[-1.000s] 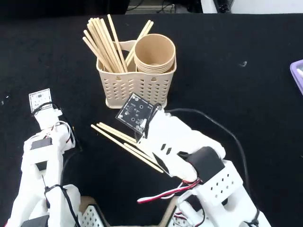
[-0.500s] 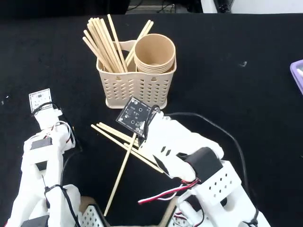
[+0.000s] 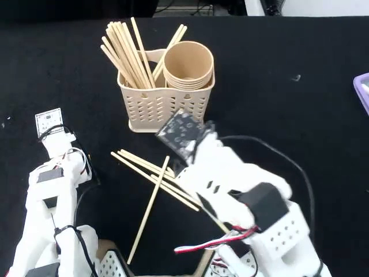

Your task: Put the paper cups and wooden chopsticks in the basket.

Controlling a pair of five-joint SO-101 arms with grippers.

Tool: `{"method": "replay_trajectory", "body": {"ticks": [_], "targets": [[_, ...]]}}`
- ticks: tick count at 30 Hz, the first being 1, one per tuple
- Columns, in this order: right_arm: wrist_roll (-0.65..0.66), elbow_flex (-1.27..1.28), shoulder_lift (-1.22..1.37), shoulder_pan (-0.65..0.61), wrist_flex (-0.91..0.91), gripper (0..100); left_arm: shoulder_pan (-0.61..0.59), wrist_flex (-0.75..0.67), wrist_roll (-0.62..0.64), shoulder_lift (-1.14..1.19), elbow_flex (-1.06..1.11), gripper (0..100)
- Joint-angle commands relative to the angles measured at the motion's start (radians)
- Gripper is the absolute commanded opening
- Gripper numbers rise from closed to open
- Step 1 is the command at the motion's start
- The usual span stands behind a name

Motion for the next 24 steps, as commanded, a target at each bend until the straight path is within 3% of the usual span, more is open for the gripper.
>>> {"method": "replay_trajectory", "body": {"ticks": [1, 4, 12, 24], "targets": [[-0.009, -0.044, -0.019, 0.1, 0.009, 14.5, 0.01, -0.014, 0.005, -0.002, -0.007, 14], [-0.006, 0.045, -0.008, 0.137, -0.031, 14.5, 0.013, -0.014, 0.005, -0.002, -0.007, 14], [0.215, 0.369, 0.18, 0.137, -0.229, 18.8, 0.013, -0.014, 0.005, 0.002, -0.008, 14], [0.422, 0.377, 0.348, 0.137, -0.184, 18.1, 0.013, -0.014, 0.005, 0.002, -0.01, 14]]}}
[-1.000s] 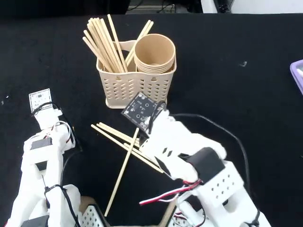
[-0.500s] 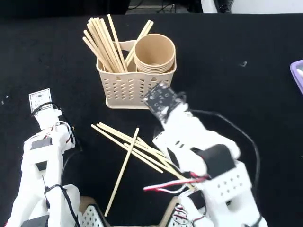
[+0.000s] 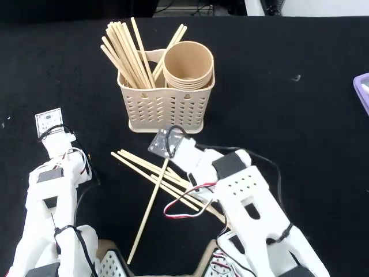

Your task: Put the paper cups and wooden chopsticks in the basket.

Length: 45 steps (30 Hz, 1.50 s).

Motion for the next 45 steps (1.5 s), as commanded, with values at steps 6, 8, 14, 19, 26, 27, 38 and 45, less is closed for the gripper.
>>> {"method": "replay_trajectory", "body": {"ticks": [6, 8, 14, 19, 26, 27, 38, 45], "targets": [[0.11, -0.005, 0.041, 0.015, 0.084, 12.3, 0.013, -0.014, 0.005, 0.002, -0.01, 14], [0.107, -0.025, 0.041, 0.015, 0.1, 12.3, 0.013, -0.014, 0.005, 0.002, -0.01, 14], [0.034, -0.216, 0.036, 0.034, 0.19, 12.3, 0.012, -0.014, 0.005, -0.002, -0.008, 14], [-0.06, -0.407, 0.036, -0.055, 0.361, 12.4, 0.01, -0.014, 0.005, -0.003, -0.008, 14], [-0.061, -0.328, 0.044, -0.382, 0.491, 16.4, 0.008, -0.014, 0.005, -0.003, -0.007, 14], [-0.063, -0.329, 0.044, -0.377, 0.485, 17.8, 0.007, -0.014, 0.005, -0.003, -0.007, 14], [0.02, -0.325, 0.116, -0.344, 0.483, 19.4, 0.008, -0.014, 0.005, -0.003, -0.007, 14], [0.021, -0.392, 0.463, -0.341, 0.463, 19.2, 0.007, -0.014, 0.005, -0.005, -0.007, 14]]}}
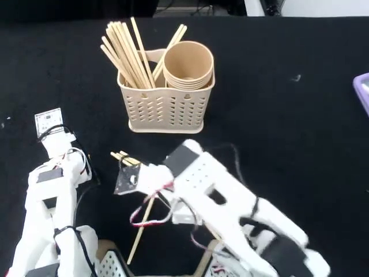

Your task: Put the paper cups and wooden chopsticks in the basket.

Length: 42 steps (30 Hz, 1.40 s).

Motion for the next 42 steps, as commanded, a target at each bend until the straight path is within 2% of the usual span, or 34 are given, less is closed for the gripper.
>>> {"method": "replay_trajectory", "body": {"ticks": [1, 5, 9, 10, 14, 21, 27, 31, 35, 42], "targets": [[0.005, -0.058, 0.143, 0.009, -0.028, 19.1, 0.007, -0.014, 0.005, -0.005, -0.007, 14], [0.005, -0.074, 0.12, 0.032, -0.064, 18.1, 0.007, -0.014, 0.005, -0.005, -0.007, 14], [0.005, -0.076, 0.015, 0.032, -0.061, 2.1, 0.007, -0.014, 0.005, -0.006, -0.007, 14], [0.005, -0.076, -0.013, 0.034, -0.048, 0.7, 0.007, -0.014, 0.005, -0.006, -0.007, 14], [0.012, -0.082, -0.142, 0.086, 0.014, 1.1, 0.007, -0.014, 0.005, -0.006, -0.007, 14], [0.057, -0.084, -0.4, 0.235, 0.012, 1.1, 0.007, -0.014, 0.005, -0.006, -0.008, 14], [0.049, -0.074, -0.579, 0.305, -0.086, 1.1, 0.007, -0.015, 0.005, -0.006, -0.01, 14], [0.049, -0.031, -0.596, 0.319, -0.13, 1.1, 0.005, -0.015, 0.005, -0.006, -0.01, 14], [0.095, 0.064, -0.596, 0.431, -0.21, 1.1, 0.005, -0.015, 0.005, -0.006, -0.008, 14], [0.276, 0.249, -0.595, 0.749, -0.356, 1.1, 0.005, -0.015, 0.005, -0.006, -0.01, 14]]}}
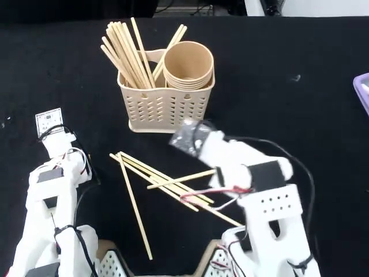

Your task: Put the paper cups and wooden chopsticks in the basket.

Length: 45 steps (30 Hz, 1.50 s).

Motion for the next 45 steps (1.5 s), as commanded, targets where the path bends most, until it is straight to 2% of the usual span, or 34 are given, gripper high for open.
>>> {"method": "replay_trajectory", "body": {"ticks": [1, 6, 11, 16, 21, 27, 32, 40, 45], "targets": [[0.081, 0.067, -0.018, 0.153, -0.089, 1.1, 0.005, -0.015, 0.005, -0.006, -0.01, 14], [0.11, 0.143, -0.018, 0.198, -0.1, 4.4, 0.005, -0.015, 0.005, -0.006, -0.01, 14], [0.038, 0.059, -0.021, 0.193, -0.035, 26.7, 0.005, -0.015, 0.005, -0.006, -0.008, 14], [0.04, -0.015, -0.018, 0.176, 0.002, 21.7, 0.005, -0.015, 0.005, -0.006, -0.008, 14], [0.014, 0.015, -0.018, 0.008, 0.04, 21.2, 0.005, -0.015, 0.005, -0.006, -0.01, 14], [-0.112, 0.163, 0.01, -0.198, -0.158, 21.4, 0.005, -0.015, 0.005, -0.006, -0.008, 14], [-0.173, 0.202, 0.206, -0.213, -0.299, 30.1, 0.005, -0.015, 0.005, -0.006, -0.008, 14], [-0.178, 0.202, 0.34, -0.328, -0.367, 26.9, 0.005, -0.015, 0.005, -0.005, -0.01, 14], [-0.17, 0.206, 0.343, -0.336, -0.407, 26.9, 0.005, -0.015, 0.005, -0.005, -0.01, 14]]}}
